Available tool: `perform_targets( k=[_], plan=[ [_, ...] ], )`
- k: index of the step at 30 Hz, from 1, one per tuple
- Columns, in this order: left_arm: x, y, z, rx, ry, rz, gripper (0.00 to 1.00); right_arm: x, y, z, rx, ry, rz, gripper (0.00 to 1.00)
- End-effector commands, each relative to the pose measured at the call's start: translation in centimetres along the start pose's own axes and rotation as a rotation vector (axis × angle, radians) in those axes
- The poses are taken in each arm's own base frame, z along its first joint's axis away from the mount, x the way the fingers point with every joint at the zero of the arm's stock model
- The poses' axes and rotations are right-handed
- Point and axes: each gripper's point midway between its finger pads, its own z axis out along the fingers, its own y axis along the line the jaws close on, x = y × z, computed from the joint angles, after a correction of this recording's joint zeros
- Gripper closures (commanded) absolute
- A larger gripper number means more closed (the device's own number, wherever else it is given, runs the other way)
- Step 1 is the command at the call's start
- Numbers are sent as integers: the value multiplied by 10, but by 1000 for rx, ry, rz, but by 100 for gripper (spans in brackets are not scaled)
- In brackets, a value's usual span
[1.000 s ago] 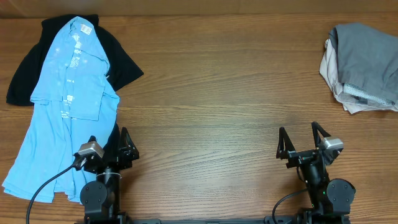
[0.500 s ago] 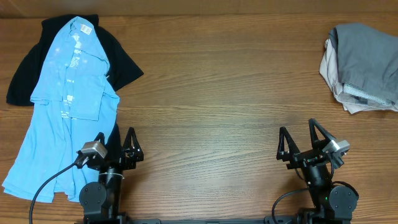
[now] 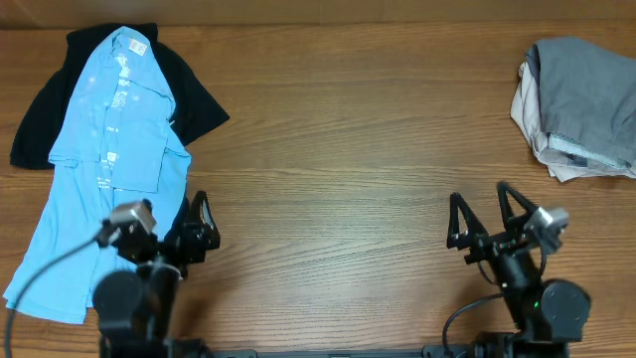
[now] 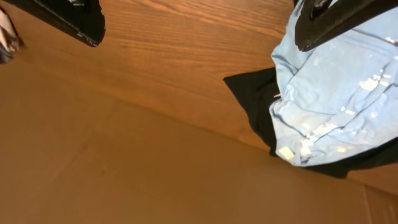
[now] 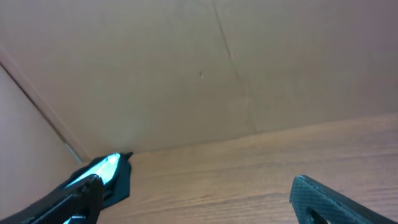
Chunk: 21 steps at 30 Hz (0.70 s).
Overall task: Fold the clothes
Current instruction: 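Reach the left gripper to the light-blue T-shirt's top edge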
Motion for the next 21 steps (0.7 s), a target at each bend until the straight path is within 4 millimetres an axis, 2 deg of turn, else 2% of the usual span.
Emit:
perform_targets(
  k=[1, 6, 10, 13, 17, 21],
  plan=[
    [-20, -11, 11, 9, 82, 56, 0, -30, 16, 9, -28, 29, -28, 0],
    [-24, -9, 41, -65, 324, 41, 0, -50, 15, 40, 13, 182, 32, 0],
    [-26, -7, 74, -104, 495, 52, 0, -51, 9, 75, 19, 357, 43, 0],
    [-24, -5, 103, -99, 593, 94, 0, -43, 1, 104, 19, 484, 104, 0],
    [-18, 3, 144, -84, 634, 166, 0, -27, 9, 142, -130, 596, 194, 0],
    [-1, 20, 180, -116, 644, 172, 0, 1, -1, 168, -194, 650, 245, 0]
  ],
)
